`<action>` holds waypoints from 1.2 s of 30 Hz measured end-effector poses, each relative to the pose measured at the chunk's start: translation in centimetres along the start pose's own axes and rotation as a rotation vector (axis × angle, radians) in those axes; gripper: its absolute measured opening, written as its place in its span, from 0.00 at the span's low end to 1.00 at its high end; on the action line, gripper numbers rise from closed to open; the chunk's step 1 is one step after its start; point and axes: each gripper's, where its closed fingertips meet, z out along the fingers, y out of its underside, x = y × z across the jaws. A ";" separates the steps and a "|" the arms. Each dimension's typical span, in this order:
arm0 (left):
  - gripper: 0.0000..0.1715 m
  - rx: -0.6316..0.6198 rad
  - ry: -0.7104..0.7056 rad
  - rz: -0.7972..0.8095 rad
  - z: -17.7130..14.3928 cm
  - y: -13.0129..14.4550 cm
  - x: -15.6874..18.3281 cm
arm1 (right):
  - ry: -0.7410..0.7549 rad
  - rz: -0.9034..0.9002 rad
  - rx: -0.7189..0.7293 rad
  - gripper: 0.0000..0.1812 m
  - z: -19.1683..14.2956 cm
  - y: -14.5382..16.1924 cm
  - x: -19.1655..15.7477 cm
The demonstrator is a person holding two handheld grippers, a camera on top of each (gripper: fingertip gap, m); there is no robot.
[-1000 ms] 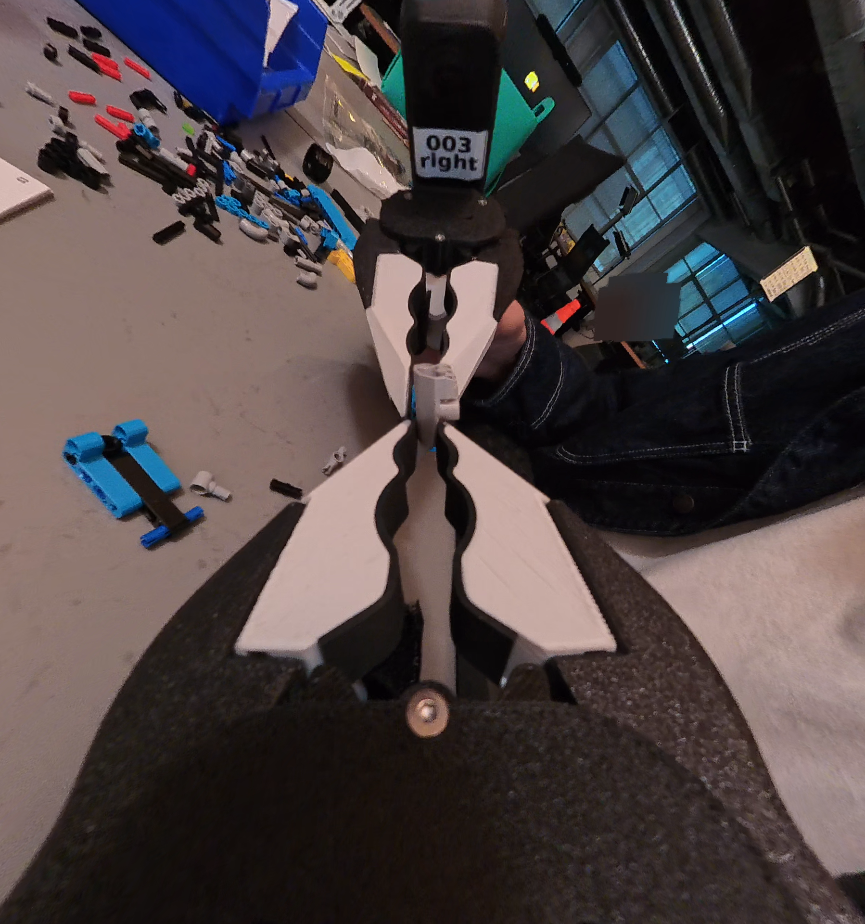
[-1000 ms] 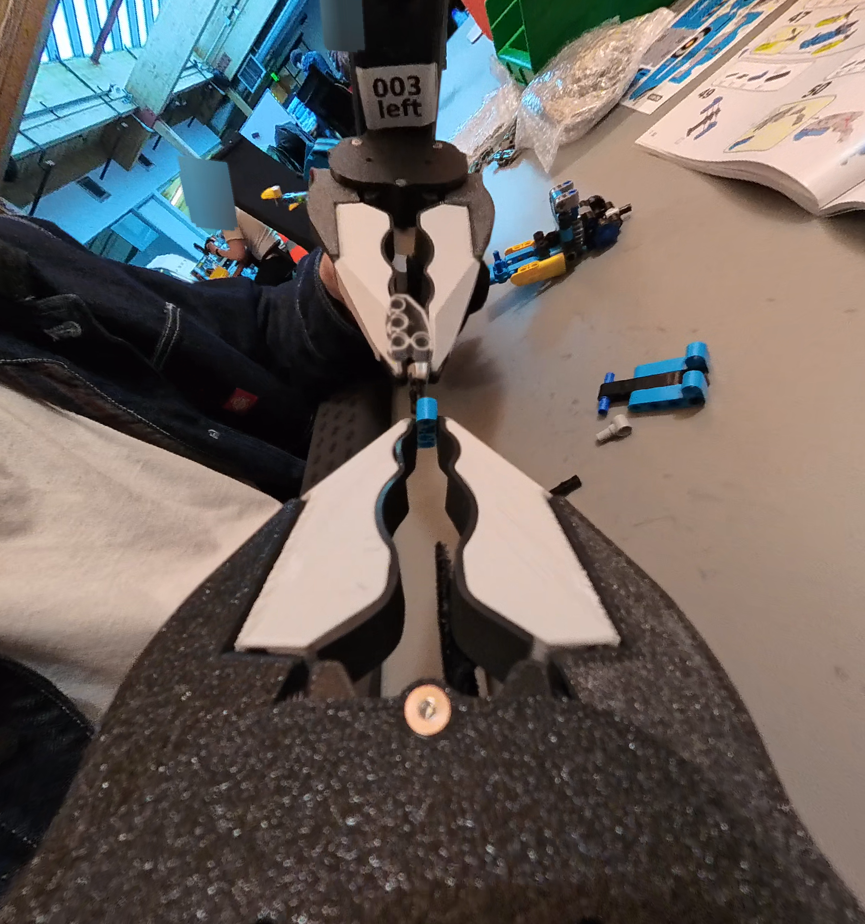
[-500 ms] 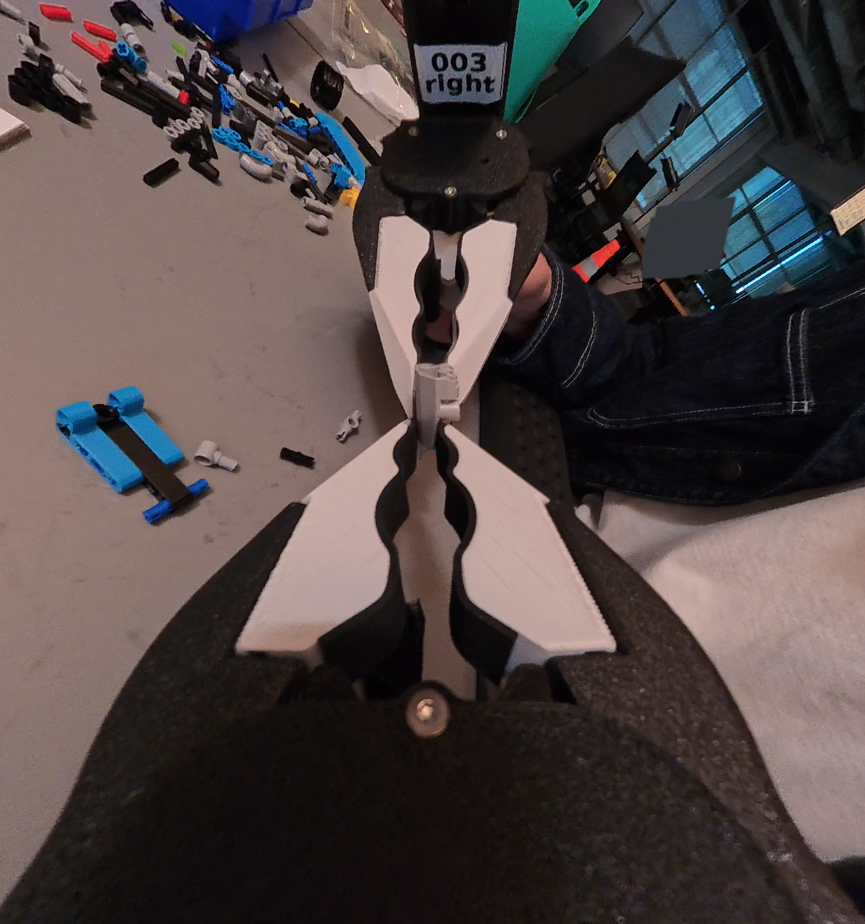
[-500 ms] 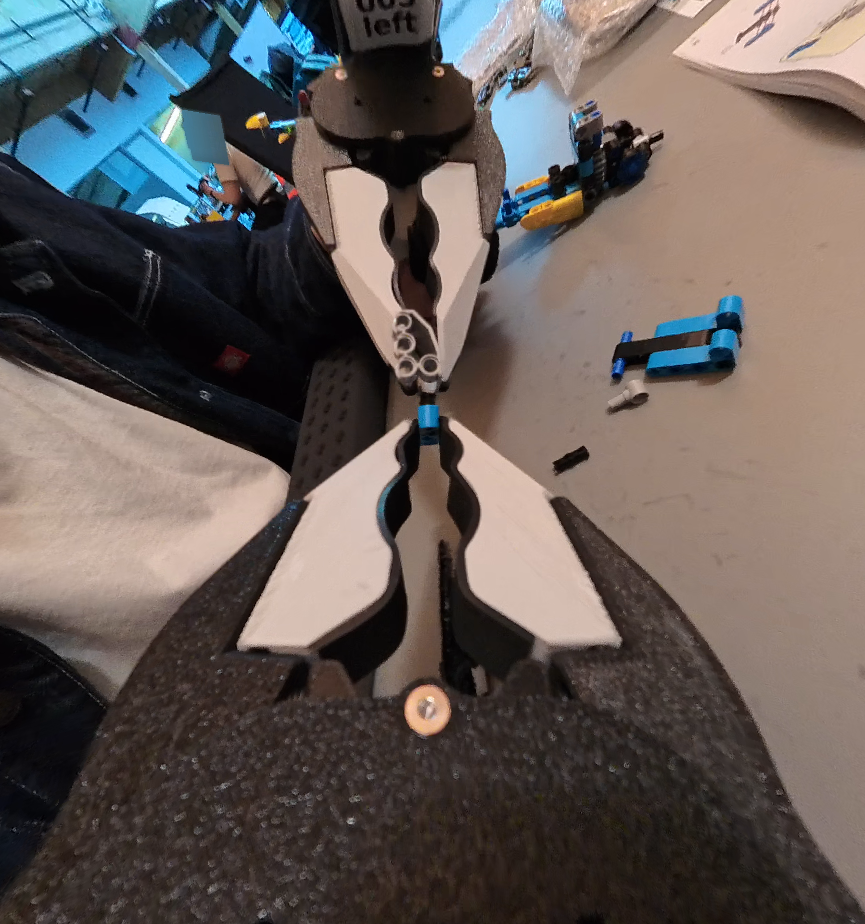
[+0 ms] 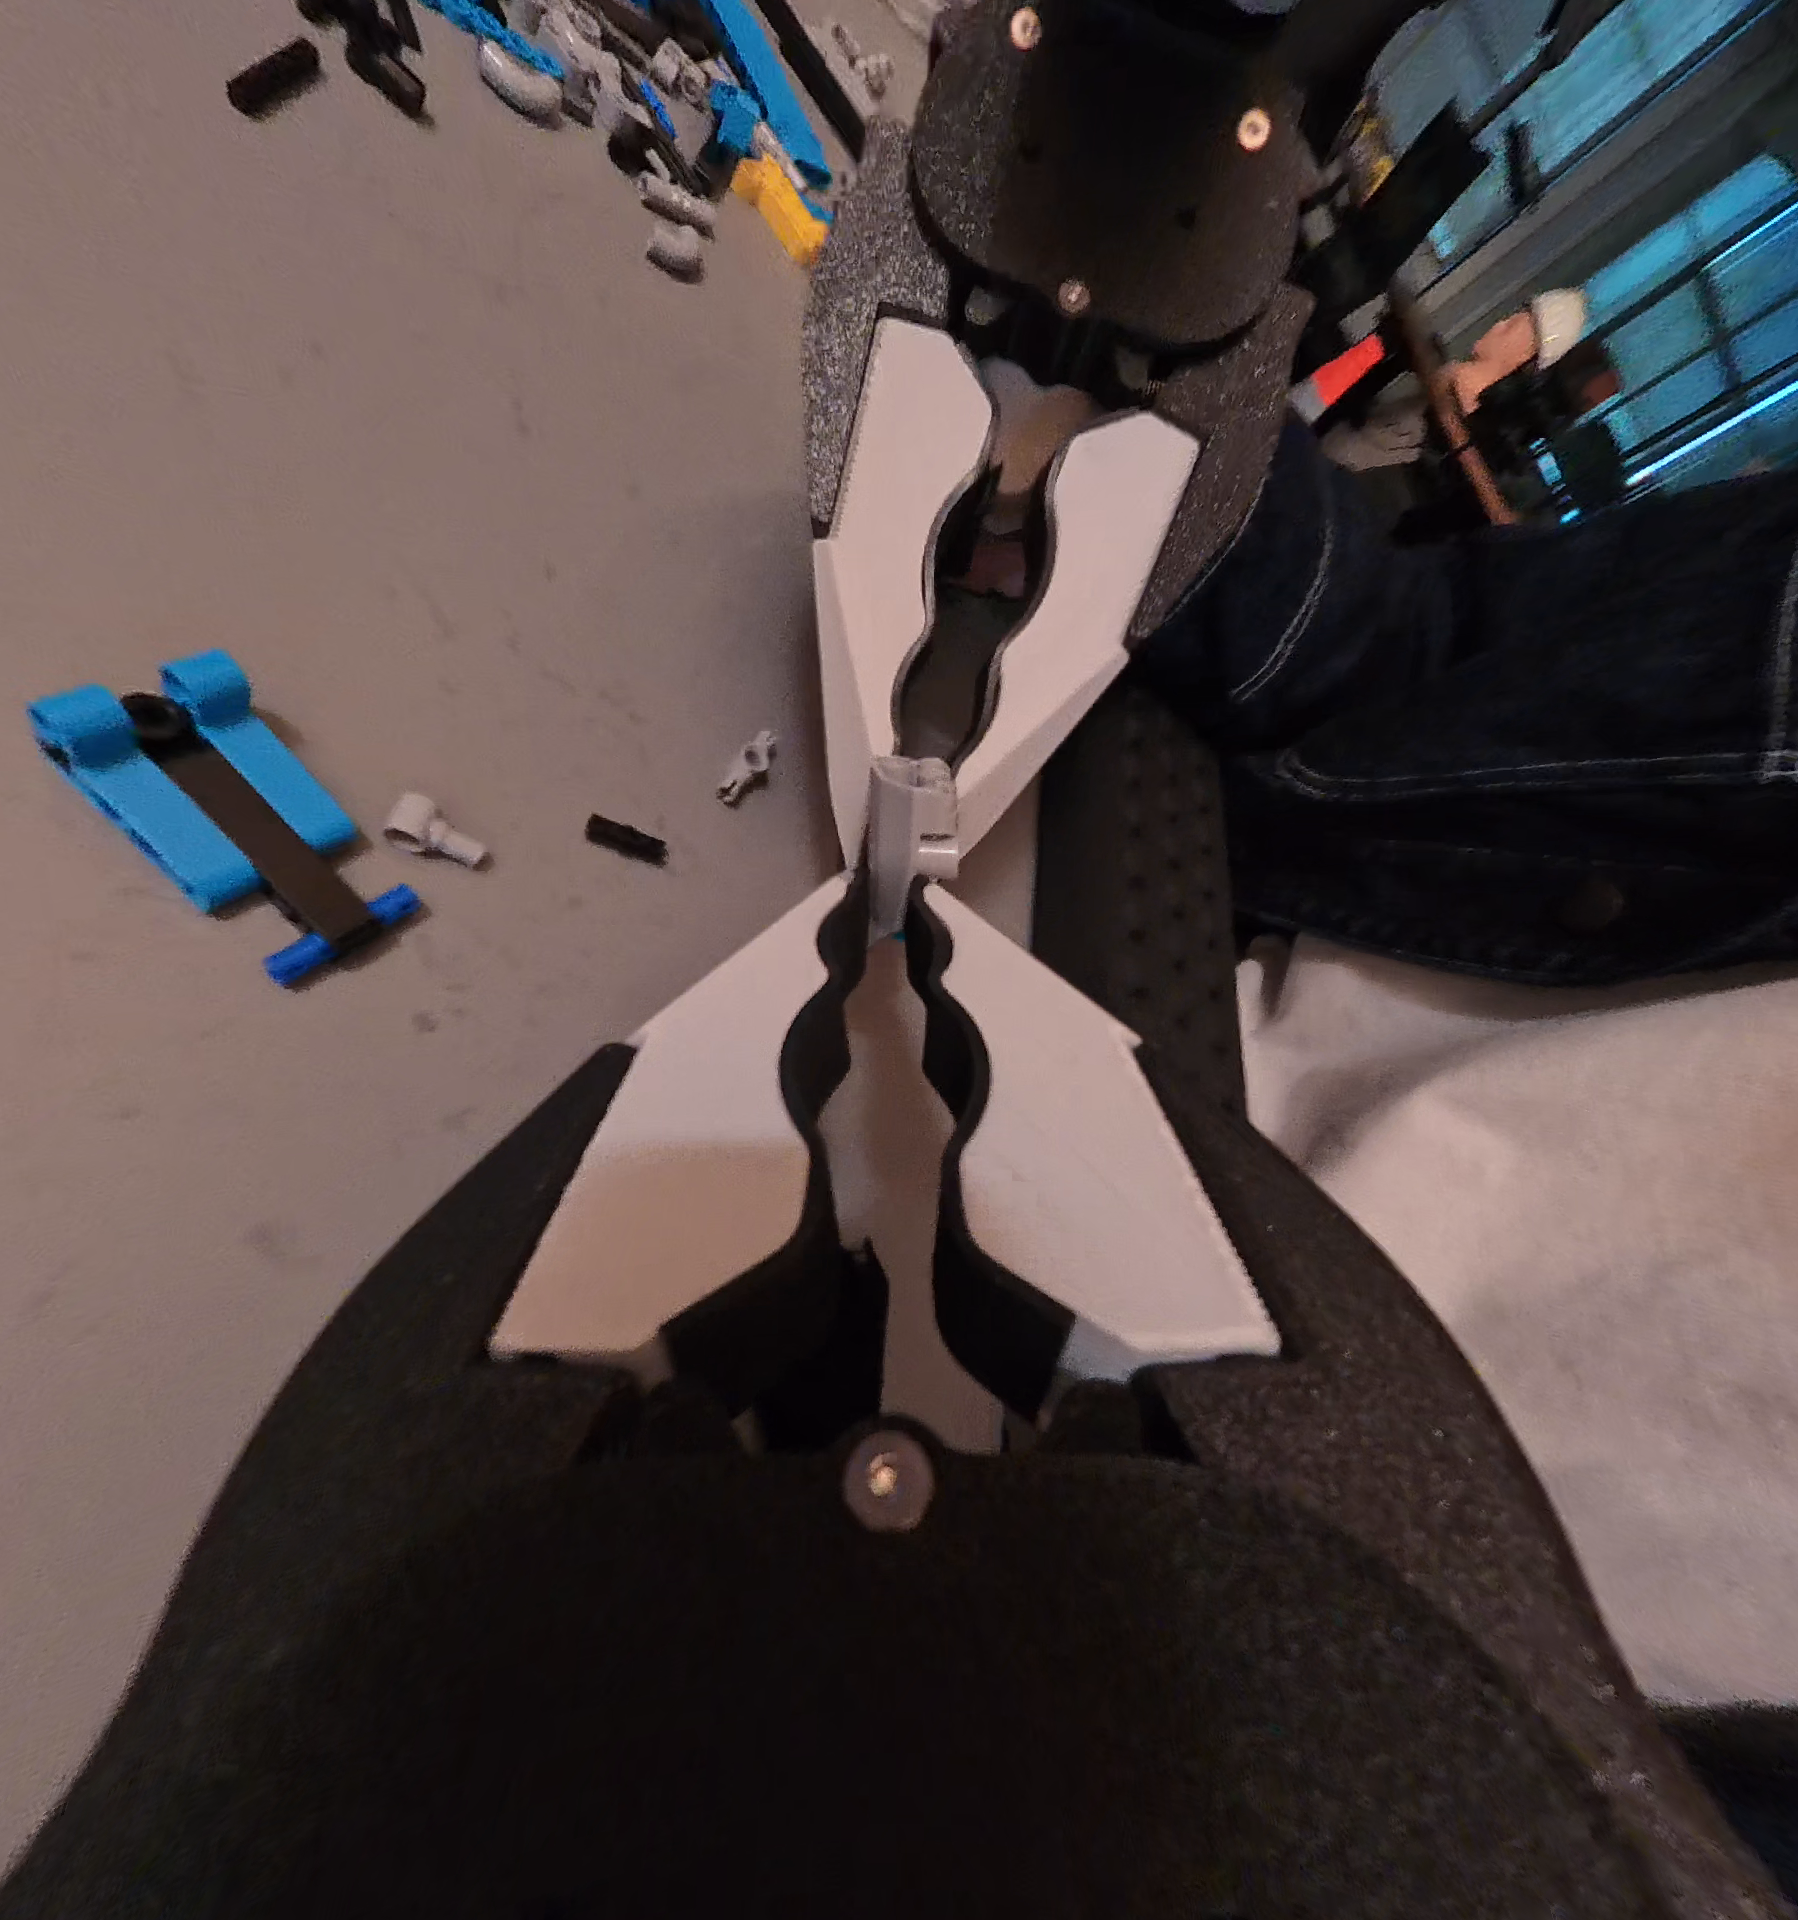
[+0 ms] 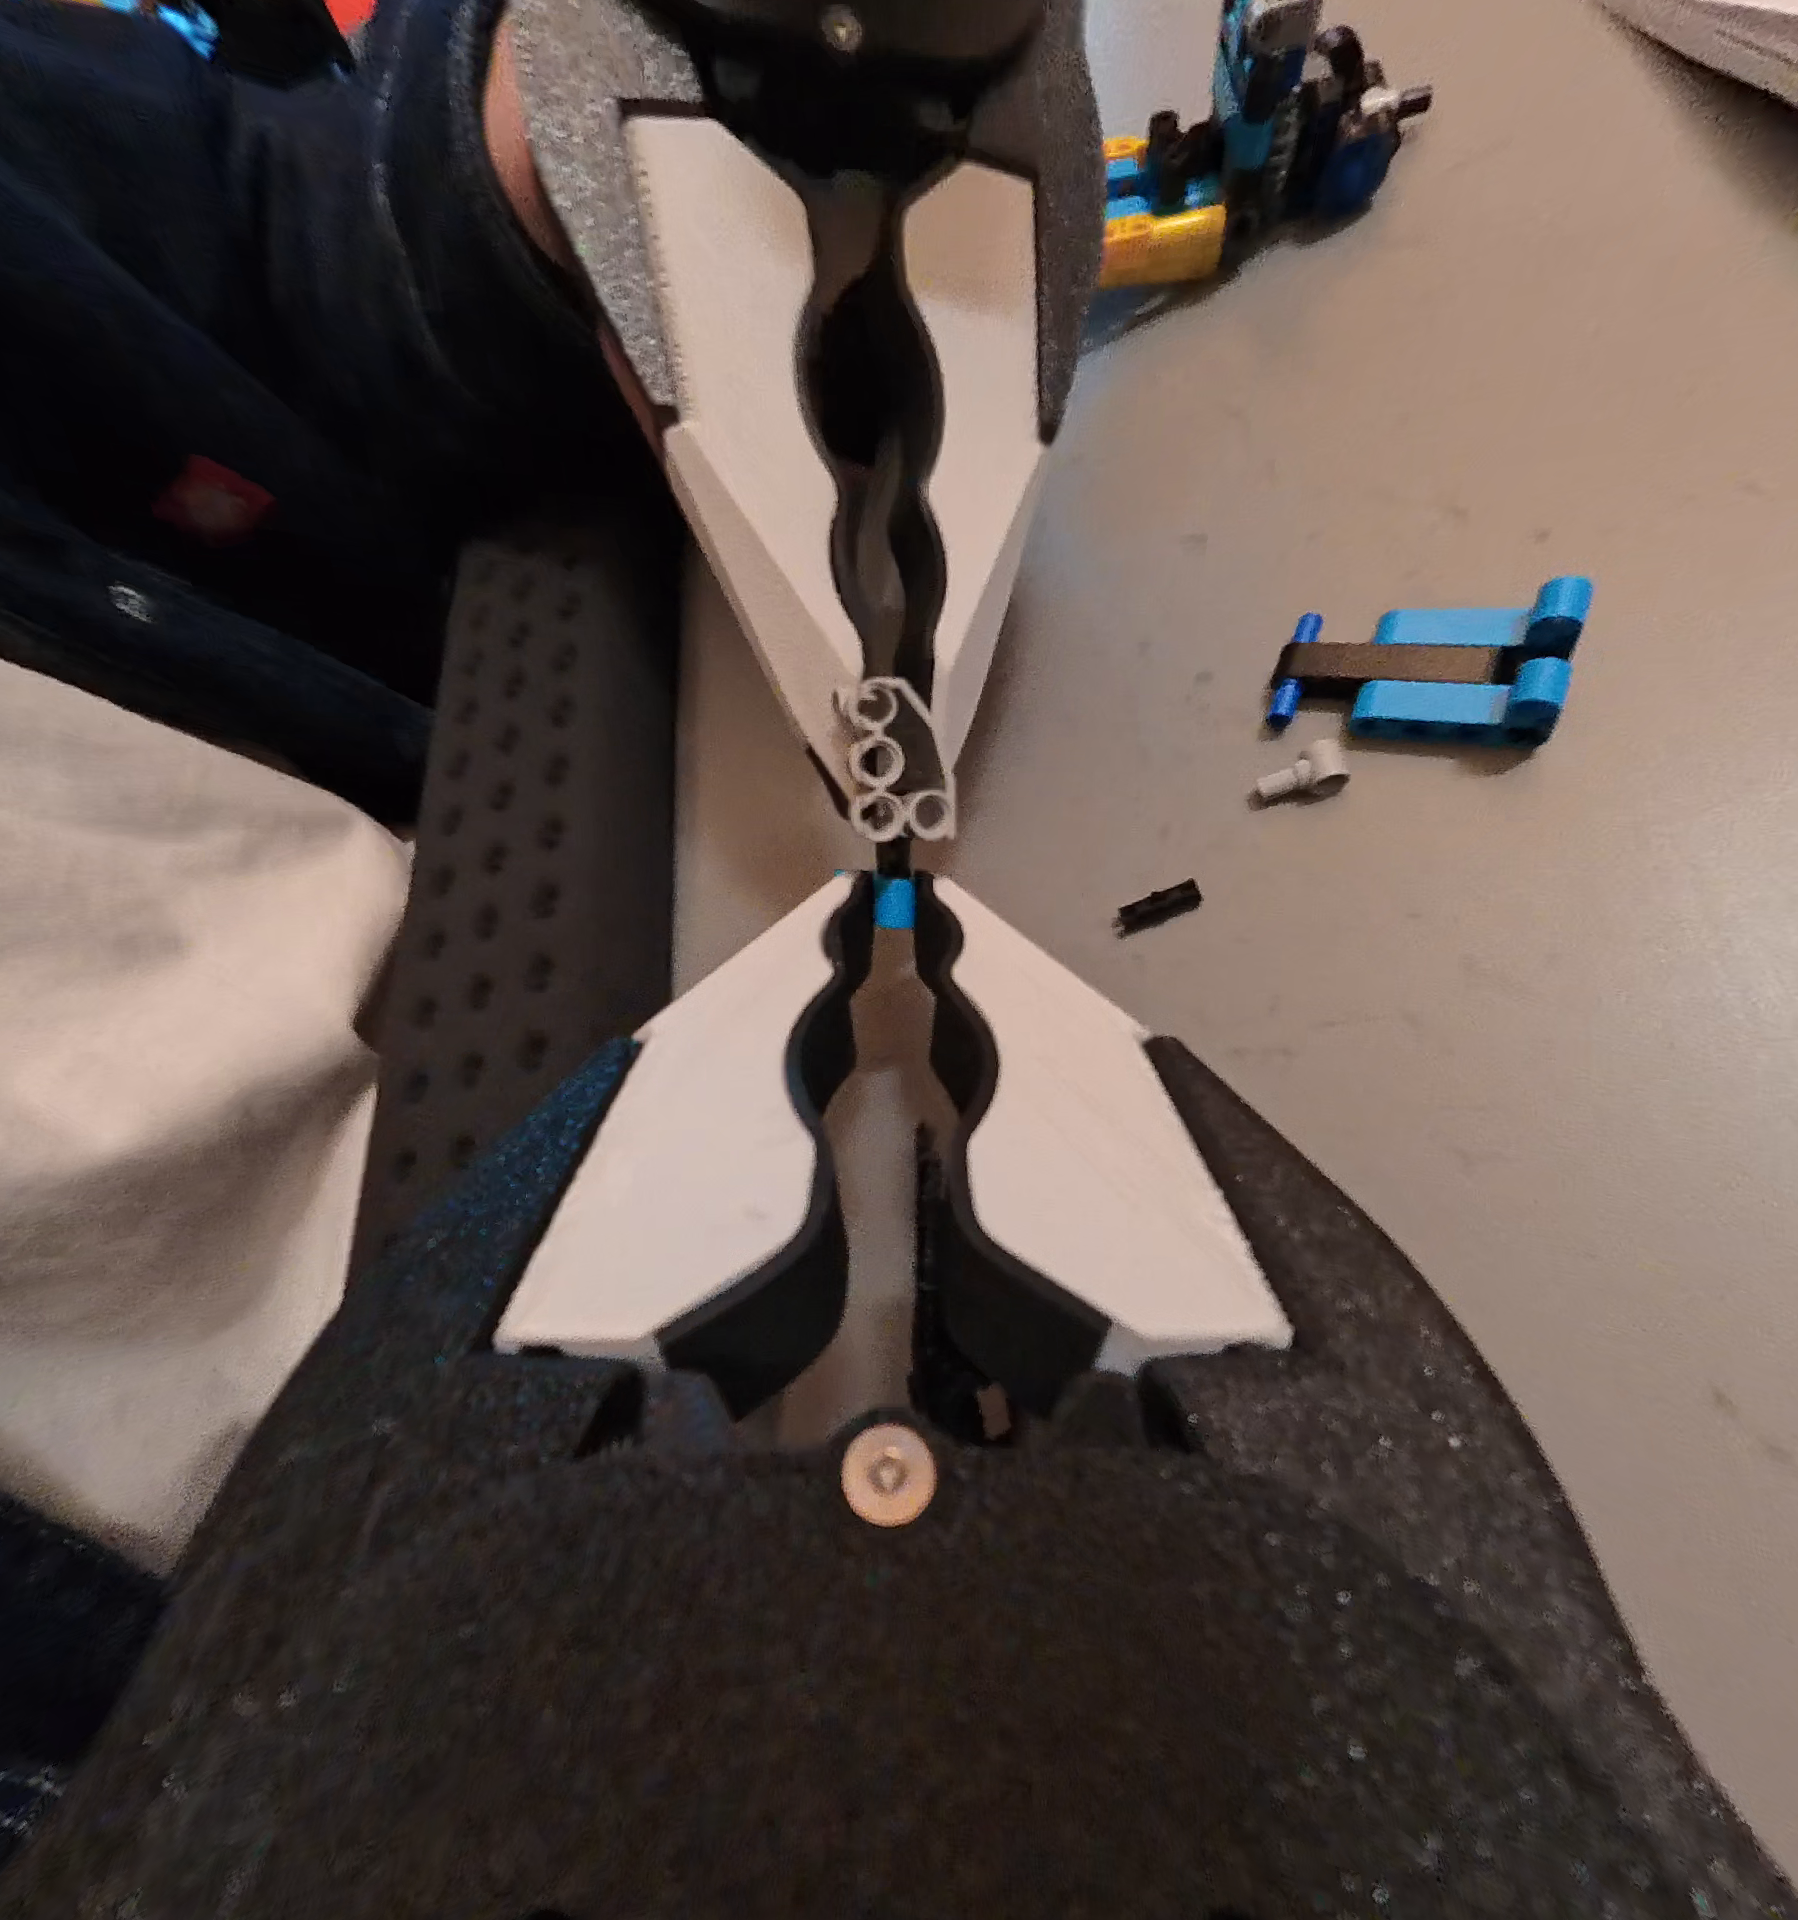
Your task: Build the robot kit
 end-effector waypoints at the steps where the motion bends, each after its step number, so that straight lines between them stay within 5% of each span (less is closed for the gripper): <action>1: 0.03 0.010 0.016 -0.012 -0.1 -0.2 0.1 | -0.009 0.003 0.015 0.03 -0.2 -0.2 -0.1; 8: 0.04 -0.014 0.051 -0.002 0.3 0.2 0.8 | -0.155 0.098 0.013 0.03 0.1 0.3 -1.2; 12: 0.04 0.031 -0.047 0.019 -0.2 -0.7 -0.9 | 0.027 0.017 0.048 0.04 -0.3 -0.5 1.0; 17: 0.04 -0.072 -0.170 0.157 0.8 0.8 -1.7 | 0.230 -0.170 -0.059 0.04 -0.1 0.9 2.2; 26: 0.04 -0.028 -0.252 0.199 0.3 -0.2 -3.0 | 0.299 -0.209 -0.198 0.04 -0.3 2.4 2.5; 31: 0.04 0.026 -0.240 0.182 -0.3 -1.1 -2.8 | 0.466 -0.205 -0.583 0.04 -3.8 5.6 1.9; 36: 0.04 0.012 -0.227 0.184 0.0 -0.8 -2.5 | 0.446 -0.198 -0.566 0.04 -4.0 6.1 1.3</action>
